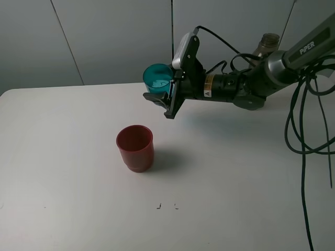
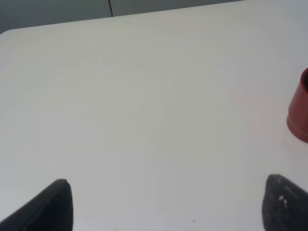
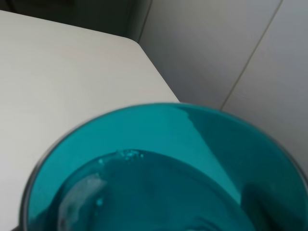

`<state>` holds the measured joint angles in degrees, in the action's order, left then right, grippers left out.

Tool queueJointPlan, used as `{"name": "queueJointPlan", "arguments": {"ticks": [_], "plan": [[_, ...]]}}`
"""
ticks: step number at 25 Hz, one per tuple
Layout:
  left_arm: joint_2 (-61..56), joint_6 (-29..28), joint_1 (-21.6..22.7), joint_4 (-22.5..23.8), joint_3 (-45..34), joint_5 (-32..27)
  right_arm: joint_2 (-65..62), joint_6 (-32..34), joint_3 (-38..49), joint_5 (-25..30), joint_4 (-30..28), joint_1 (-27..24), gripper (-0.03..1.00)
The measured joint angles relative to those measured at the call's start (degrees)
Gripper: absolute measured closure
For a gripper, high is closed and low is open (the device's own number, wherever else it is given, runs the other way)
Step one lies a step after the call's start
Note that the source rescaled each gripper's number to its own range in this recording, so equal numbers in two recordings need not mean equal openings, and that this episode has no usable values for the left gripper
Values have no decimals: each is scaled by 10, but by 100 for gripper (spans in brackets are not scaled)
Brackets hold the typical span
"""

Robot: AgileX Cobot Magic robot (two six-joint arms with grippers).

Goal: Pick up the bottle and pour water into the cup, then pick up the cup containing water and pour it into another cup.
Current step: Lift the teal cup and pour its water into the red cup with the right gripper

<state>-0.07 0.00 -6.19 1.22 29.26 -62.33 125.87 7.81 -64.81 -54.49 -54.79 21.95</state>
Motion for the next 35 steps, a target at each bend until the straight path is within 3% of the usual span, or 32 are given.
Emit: {"name": "queueJointPlan", "arguments": {"ticks": [13,35], "plan": [[0,0,0,0,0,0,0,-6,0,0,-5,29,92],[0,0,0,0,0,0,0,-158,0,1,-5,43,92]]}}
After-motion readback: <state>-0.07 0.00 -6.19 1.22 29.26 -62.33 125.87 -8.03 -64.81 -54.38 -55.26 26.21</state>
